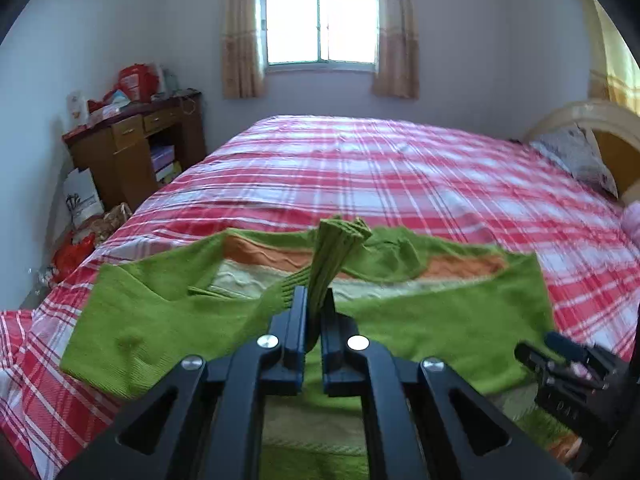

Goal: Fold small clothes

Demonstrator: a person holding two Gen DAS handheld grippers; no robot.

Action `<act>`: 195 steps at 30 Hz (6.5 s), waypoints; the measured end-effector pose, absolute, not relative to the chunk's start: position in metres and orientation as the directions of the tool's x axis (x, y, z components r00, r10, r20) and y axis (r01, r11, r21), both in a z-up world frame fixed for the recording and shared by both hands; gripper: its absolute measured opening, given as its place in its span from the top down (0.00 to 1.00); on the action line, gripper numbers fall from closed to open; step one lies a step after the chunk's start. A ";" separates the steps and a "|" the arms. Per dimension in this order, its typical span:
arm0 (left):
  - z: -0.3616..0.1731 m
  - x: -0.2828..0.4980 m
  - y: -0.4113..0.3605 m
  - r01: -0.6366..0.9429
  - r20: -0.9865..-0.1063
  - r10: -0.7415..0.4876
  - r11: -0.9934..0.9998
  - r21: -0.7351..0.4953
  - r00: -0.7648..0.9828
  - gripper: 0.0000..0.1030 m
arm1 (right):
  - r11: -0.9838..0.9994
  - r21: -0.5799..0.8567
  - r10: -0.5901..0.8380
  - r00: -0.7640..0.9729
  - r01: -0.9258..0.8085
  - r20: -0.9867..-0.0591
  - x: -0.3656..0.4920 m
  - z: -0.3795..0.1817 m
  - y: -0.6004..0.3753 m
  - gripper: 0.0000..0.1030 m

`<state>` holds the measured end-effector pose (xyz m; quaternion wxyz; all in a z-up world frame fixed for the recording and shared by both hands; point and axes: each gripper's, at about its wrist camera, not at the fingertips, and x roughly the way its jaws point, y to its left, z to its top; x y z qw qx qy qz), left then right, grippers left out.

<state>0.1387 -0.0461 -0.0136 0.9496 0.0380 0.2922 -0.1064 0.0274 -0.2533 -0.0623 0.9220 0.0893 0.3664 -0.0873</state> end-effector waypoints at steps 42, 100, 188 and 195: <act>-0.091 0.106 0.062 0.010 -0.699 -0.012 1.000 -0.006 0.715 0.05 | 0.995 0.093 0.055 0.673 0.021 -0.738 0.104 -0.052 -0.113 0.85; -0.081 0.194 0.061 -0.121 -0.710 0.162 0.987 0.108 0.685 0.03 | 0.975 0.095 -0.064 0.663 0.201 -0.746 0.069 -0.061 -0.266 0.72; -0.018 0.012 0.193 0.093 -0.609 -0.100 0.995 -0.043 0.787 0.00 | 0.804 0.593 0.414 0.668 0.050 -0.618 -0.079 -0.013 -0.243 0.91; -0.028 0.009 0.196 0.230 -0.633 -0.218 0.971 -0.064 0.743 0.00 | 0.798 0.578 0.344 0.659 0.170 -0.669 -0.052 -0.055 -0.266 0.91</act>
